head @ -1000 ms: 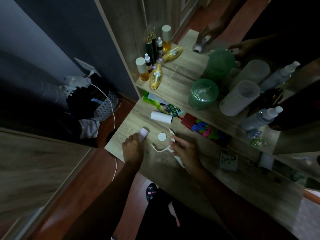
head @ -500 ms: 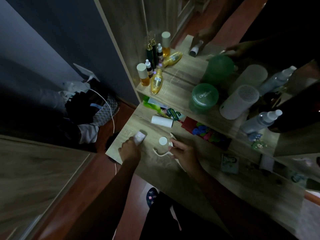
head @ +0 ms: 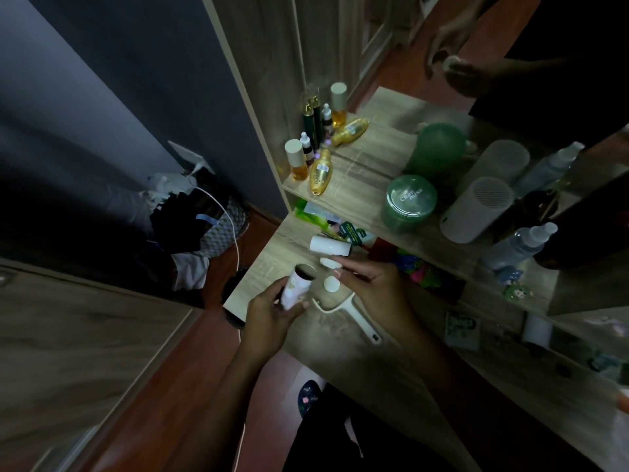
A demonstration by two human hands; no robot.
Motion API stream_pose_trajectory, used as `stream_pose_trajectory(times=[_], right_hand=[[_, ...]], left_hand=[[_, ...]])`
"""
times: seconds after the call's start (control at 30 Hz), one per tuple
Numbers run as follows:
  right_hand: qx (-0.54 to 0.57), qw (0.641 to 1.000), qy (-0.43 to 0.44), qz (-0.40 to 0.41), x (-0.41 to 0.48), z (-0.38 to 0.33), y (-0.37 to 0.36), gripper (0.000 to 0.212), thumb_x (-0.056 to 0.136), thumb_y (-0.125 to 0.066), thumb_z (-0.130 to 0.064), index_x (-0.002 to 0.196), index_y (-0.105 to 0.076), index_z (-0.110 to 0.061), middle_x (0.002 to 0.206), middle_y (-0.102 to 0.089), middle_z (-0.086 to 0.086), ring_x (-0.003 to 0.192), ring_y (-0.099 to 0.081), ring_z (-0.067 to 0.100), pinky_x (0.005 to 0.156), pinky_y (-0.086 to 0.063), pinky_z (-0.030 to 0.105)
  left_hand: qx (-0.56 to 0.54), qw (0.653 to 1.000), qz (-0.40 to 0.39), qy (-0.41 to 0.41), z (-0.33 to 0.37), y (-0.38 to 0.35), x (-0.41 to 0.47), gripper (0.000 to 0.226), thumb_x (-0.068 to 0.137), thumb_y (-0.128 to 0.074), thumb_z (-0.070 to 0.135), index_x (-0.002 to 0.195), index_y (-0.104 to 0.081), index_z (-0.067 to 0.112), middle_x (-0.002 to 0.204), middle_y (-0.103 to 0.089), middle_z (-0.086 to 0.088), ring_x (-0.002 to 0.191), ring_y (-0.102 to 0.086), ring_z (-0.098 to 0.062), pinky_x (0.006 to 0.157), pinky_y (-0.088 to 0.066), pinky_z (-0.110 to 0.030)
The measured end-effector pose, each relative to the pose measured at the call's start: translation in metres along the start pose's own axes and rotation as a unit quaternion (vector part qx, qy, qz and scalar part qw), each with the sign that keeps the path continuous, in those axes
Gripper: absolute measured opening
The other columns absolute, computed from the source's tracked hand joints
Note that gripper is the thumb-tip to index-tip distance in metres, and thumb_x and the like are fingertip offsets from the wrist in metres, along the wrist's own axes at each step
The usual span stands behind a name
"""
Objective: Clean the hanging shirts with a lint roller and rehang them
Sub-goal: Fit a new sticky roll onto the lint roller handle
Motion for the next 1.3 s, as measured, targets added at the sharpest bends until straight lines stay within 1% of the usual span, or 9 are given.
stream_pose_trajectory(times=[0.07,0.17,0.23,0.3,0.47,0.8,1.07,1.2,1.3], right_hand=[[-0.024,0.999,0.027,-0.007,-0.002,-0.009,-0.006,0.028,0.085,-0.071,-0.002,0.113,-0.073,-0.006,0.111,-0.075,0.002,0.104,-0.070,0.011,0.089,-0.054,0.024],[-0.057,0.995,0.075,-0.021,-0.006,-0.024,-0.012,0.028,0.086,-0.071,-0.005,0.114,-0.072,-0.006,0.114,-0.073,0.003,0.106,-0.069,0.009,0.093,-0.055,0.026],[-0.072,0.992,0.098,-0.026,-0.008,-0.029,-0.014,0.028,0.087,-0.071,-0.007,0.115,-0.071,-0.006,0.115,-0.072,0.003,0.108,-0.068,0.010,0.094,-0.055,0.030],[-0.081,0.990,0.108,-0.029,-0.011,-0.033,-0.015,0.028,0.088,-0.069,-0.005,0.116,-0.071,-0.006,0.115,-0.072,0.003,0.109,-0.068,0.009,0.094,-0.055,0.030],[-0.109,0.981,0.155,-0.035,-0.018,-0.053,-0.014,0.029,0.088,-0.067,-0.001,0.115,-0.071,-0.010,0.114,-0.071,-0.003,0.109,-0.067,0.003,0.093,-0.052,0.020],[-0.146,0.973,0.177,-0.008,-0.026,-0.050,-0.008,0.024,0.086,-0.068,-0.003,0.110,-0.074,-0.006,0.113,-0.072,-0.002,0.107,-0.067,0.002,0.093,-0.052,0.021],[-0.148,0.977,0.153,-0.026,-0.025,-0.040,-0.012,0.026,0.086,-0.068,-0.003,0.111,-0.074,-0.006,0.116,-0.072,0.000,0.111,-0.065,0.002,0.095,-0.051,0.022],[-0.147,0.978,0.142,-0.032,-0.026,-0.037,-0.015,0.027,0.087,-0.070,-0.005,0.113,-0.073,-0.006,0.118,-0.071,0.000,0.113,-0.064,0.002,0.098,-0.052,0.024],[-0.144,0.979,0.135,-0.043,-0.027,-0.035,-0.018,0.029,0.087,-0.071,-0.008,0.116,-0.072,-0.006,0.120,-0.070,0.002,0.115,-0.063,0.004,0.099,-0.051,0.024]], left_hand=[[-0.025,0.999,-0.020,0.001,0.010,-0.003,-0.008,0.041,0.079,-0.081,0.019,0.118,-0.069,0.020,0.098,-0.075,0.011,0.086,-0.066,0.006,0.071,-0.046,-0.008],[-0.086,0.994,-0.059,0.026,0.015,-0.010,-0.016,0.034,0.080,-0.081,0.015,0.112,-0.071,0.022,0.096,-0.076,0.006,0.086,-0.070,-0.007,0.077,-0.057,-0.030],[-0.110,0.991,-0.069,0.040,0.018,-0.010,-0.019,0.030,0.080,-0.080,0.011,0.107,-0.072,0.021,0.092,-0.076,0.003,0.081,-0.069,-0.009,0.076,-0.057,-0.038],[-0.126,0.988,-0.075,0.041,0.023,-0.010,-0.022,0.027,0.080,-0.080,0.010,0.105,-0.073,0.018,0.088,-0.075,0.002,0.077,-0.067,-0.009,0.073,-0.055,-0.036],[-0.137,0.986,-0.085,0.044,0.031,-0.011,-0.026,0.024,0.080,-0.080,0.011,0.102,-0.074,0.016,0.085,-0.074,-0.001,0.075,-0.065,-0.010,0.071,-0.053,-0.034],[-0.135,0.985,-0.094,0.046,0.033,-0.012,-0.030,0.018,0.080,-0.080,0.015,0.095,-0.072,0.008,0.073,-0.066,-0.022,0.066,-0.058,-0.016,0.066,-0.049,-0.036],[-0.146,0.984,-0.089,0.044,0.034,-0.014,-0.031,0.018,0.080,-0.080,0.013,0.097,-0.074,0.015,0.075,-0.067,-0.022,0.065,-0.058,-0.018,0.062,-0.048,-0.033],[-0.144,0.985,-0.090,0.044,0.034,-0.015,-0.030,0.014,0.081,-0.080,0.012,0.094,-0.074,0.010,0.067,-0.067,-0.007,0.064,-0.058,-0.011,0.062,-0.047,-0.028],[-0.142,0.985,-0.082,0.044,0.031,-0.015,-0.030,0.014,0.081,-0.079,0.013,0.094,-0.074,0.010,0.072,-0.068,-0.016,0.065,-0.058,-0.011,0.063,-0.047,-0.029]])
Point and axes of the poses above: each hand's wrist, its own x-axis towards the middle knuckle, its own y-axis out of the back of the hand, z = x × y, the point moved 10 cm from there along x, towards the middle knuckle
